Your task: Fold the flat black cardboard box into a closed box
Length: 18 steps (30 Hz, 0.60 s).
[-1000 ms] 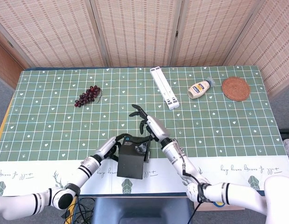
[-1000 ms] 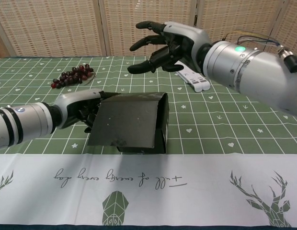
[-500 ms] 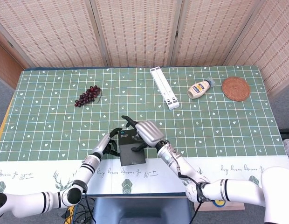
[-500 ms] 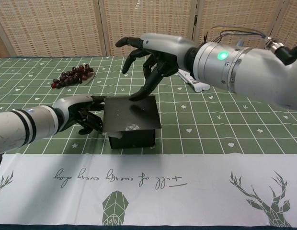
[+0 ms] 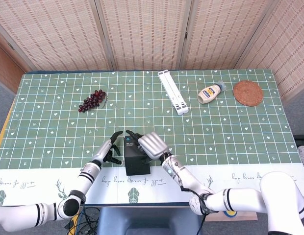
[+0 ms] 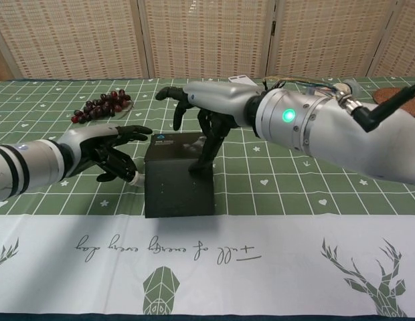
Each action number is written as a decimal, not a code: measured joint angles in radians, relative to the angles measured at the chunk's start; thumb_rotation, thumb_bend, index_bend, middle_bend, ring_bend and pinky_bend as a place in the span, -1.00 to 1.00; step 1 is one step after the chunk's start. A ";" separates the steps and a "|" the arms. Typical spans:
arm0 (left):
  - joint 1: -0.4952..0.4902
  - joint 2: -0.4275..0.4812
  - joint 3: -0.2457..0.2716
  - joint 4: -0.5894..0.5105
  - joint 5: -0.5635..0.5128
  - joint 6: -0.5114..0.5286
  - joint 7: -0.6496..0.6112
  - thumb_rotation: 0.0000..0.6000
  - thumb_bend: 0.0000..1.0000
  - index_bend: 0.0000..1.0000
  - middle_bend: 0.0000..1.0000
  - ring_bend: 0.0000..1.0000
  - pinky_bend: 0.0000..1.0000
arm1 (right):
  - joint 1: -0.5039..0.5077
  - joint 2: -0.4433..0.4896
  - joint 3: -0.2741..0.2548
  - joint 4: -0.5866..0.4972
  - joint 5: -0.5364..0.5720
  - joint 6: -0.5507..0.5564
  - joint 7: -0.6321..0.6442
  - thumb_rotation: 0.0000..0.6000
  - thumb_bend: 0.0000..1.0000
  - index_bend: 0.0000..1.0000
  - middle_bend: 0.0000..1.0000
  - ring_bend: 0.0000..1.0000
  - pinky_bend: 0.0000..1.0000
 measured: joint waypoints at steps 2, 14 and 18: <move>0.011 0.022 0.006 -0.008 0.033 -0.001 -0.003 1.00 -0.82 -1.00 -1.00 -0.01 0.74 | -0.001 0.002 -0.013 -0.003 0.000 0.004 -0.018 1.00 -0.99 -0.96 -0.47 0.33 1.00; 0.062 0.135 0.014 -0.059 0.130 -0.008 -0.047 1.00 -0.82 -1.00 -1.00 -0.04 0.73 | -0.003 -0.030 -0.072 0.060 -0.020 0.034 -0.118 1.00 -0.93 -0.92 -0.50 0.34 1.00; 0.074 0.150 0.011 -0.068 0.149 -0.006 -0.066 1.00 -0.82 -1.00 -1.00 -0.04 0.73 | -0.001 -0.059 -0.074 0.099 -0.034 0.046 -0.135 1.00 -0.92 -0.87 -0.50 0.35 1.00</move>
